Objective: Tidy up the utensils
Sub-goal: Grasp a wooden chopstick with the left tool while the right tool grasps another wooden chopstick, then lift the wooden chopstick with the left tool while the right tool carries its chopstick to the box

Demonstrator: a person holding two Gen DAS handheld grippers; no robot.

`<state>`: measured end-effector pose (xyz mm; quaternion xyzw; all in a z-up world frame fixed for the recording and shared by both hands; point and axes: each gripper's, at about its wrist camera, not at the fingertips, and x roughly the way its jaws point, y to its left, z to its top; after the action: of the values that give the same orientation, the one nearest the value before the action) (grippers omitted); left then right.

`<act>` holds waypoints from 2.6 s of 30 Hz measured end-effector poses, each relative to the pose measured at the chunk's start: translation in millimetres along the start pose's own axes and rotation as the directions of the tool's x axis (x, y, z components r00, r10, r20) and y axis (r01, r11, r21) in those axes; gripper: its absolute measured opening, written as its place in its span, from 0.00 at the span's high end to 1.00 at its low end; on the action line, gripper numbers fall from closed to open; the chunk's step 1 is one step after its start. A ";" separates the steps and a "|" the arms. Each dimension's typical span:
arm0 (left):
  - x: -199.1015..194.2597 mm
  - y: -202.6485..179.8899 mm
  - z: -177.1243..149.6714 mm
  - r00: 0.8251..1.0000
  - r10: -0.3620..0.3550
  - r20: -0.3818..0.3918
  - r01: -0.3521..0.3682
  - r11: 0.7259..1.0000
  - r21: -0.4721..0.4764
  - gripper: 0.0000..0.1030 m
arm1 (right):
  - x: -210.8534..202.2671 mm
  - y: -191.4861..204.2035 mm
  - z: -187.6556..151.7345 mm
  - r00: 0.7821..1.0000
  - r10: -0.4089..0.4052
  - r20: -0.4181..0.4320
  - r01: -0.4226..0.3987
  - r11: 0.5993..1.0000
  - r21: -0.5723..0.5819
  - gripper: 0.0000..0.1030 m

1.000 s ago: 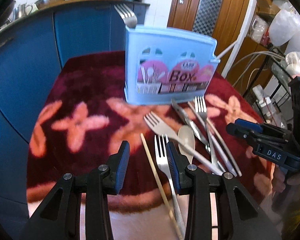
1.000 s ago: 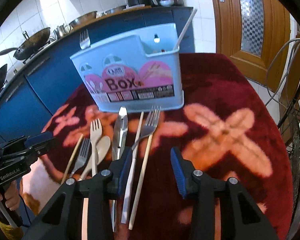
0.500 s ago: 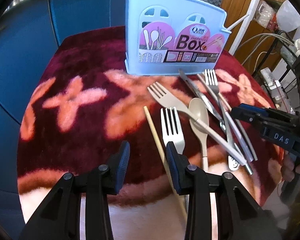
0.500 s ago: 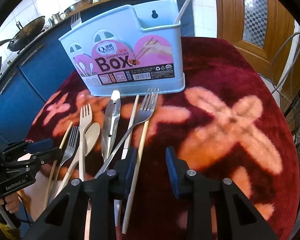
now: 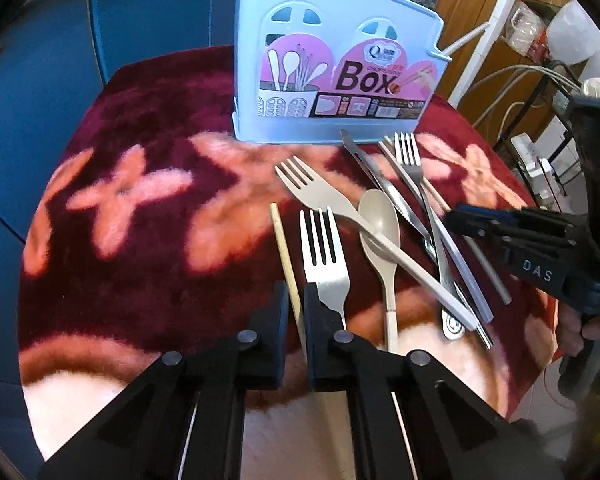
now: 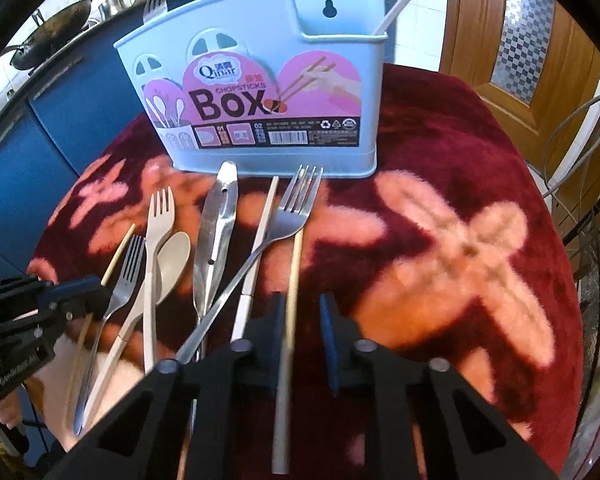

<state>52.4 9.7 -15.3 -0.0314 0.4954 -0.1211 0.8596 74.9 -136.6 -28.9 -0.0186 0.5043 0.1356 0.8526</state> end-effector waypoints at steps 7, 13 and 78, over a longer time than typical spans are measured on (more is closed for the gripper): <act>-2.4 19.5 5.0 1.000 0.007 0.014 -0.006 0.997 -0.075 0.98 | -10.8 -11.3 -12.7 0.999 0.026 -0.046 -0.024 0.999 0.041 0.94; 1.4 17.7 8.2 0.998 0.018 -0.059 -0.020 0.999 -0.029 0.97 | -11.5 -13.1 -10.6 0.995 0.040 -0.093 -0.036 0.998 0.045 0.94; -100.6 3.4 170.4 0.844 -0.103 0.526 0.151 0.987 -0.048 0.98 | -98.3 -32.5 84.1 0.807 0.232 0.544 -0.312 0.948 0.058 0.94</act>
<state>151.1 25.8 155.5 -0.1334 0.2456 -0.1429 0.9495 110.2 -174.7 94.0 0.1540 0.2552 0.2193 0.9290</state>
